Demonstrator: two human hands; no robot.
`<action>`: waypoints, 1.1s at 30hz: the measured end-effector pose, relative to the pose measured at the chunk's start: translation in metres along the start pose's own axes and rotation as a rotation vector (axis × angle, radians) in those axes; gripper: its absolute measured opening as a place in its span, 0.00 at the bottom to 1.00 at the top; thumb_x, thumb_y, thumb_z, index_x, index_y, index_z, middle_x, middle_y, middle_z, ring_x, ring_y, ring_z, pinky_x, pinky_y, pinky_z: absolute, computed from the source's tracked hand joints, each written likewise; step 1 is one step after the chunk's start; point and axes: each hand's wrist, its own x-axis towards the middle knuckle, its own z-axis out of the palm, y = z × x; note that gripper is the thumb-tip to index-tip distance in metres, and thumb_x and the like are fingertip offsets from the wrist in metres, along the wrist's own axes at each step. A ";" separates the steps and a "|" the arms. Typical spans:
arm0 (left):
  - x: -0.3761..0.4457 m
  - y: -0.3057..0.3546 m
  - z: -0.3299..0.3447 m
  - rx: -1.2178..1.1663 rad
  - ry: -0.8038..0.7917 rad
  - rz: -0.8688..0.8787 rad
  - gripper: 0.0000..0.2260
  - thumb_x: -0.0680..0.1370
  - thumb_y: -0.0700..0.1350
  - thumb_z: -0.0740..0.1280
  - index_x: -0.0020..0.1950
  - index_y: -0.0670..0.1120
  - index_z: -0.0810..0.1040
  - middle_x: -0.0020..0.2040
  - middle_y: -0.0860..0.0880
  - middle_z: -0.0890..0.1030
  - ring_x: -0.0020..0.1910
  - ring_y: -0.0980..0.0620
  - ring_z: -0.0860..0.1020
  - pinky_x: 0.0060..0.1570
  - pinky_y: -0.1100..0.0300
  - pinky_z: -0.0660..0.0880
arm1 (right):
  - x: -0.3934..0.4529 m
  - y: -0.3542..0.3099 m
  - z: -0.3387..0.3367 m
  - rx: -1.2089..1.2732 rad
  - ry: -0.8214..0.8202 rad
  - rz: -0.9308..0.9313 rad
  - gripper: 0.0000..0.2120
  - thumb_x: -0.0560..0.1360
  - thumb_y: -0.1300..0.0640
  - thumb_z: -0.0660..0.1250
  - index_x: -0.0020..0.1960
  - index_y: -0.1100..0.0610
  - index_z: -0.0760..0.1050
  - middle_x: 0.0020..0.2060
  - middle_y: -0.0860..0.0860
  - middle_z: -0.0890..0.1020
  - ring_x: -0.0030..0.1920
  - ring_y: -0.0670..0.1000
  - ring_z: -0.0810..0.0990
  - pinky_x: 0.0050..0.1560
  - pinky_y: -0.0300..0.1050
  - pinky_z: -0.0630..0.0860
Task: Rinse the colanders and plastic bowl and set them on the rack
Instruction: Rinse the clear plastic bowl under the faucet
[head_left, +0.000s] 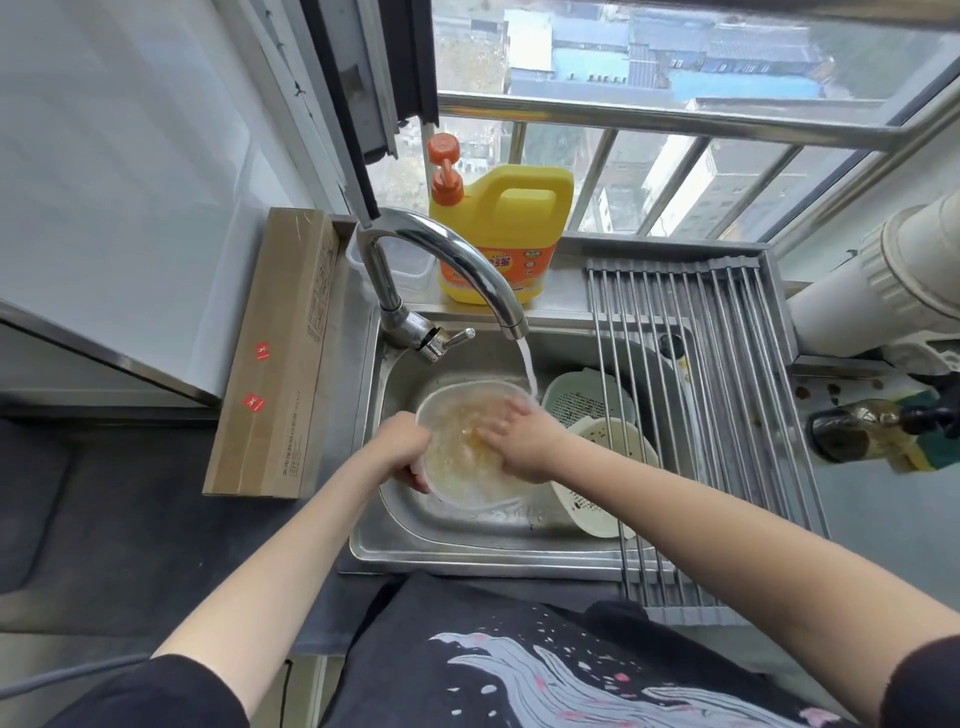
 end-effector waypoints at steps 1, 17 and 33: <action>0.000 0.001 0.000 -0.013 0.014 0.017 0.09 0.73 0.30 0.53 0.44 0.30 0.73 0.19 0.36 0.73 0.17 0.43 0.76 0.23 0.55 0.77 | -0.001 -0.005 0.003 0.048 -0.096 -0.065 0.29 0.81 0.51 0.55 0.79 0.51 0.49 0.78 0.53 0.53 0.77 0.56 0.53 0.75 0.56 0.46; -0.010 0.012 0.014 0.000 0.183 0.288 0.12 0.78 0.38 0.54 0.56 0.42 0.75 0.46 0.43 0.78 0.27 0.46 0.81 0.21 0.57 0.77 | 0.004 -0.005 0.005 0.052 0.142 -0.084 0.29 0.80 0.58 0.56 0.78 0.53 0.48 0.78 0.48 0.44 0.78 0.51 0.41 0.75 0.61 0.44; 0.004 0.008 0.015 -0.107 0.126 0.217 0.13 0.76 0.37 0.56 0.55 0.39 0.76 0.51 0.36 0.79 0.34 0.39 0.81 0.26 0.48 0.80 | 0.001 -0.003 0.001 0.054 0.027 -0.005 0.25 0.81 0.59 0.54 0.77 0.57 0.54 0.77 0.55 0.56 0.77 0.57 0.51 0.74 0.57 0.48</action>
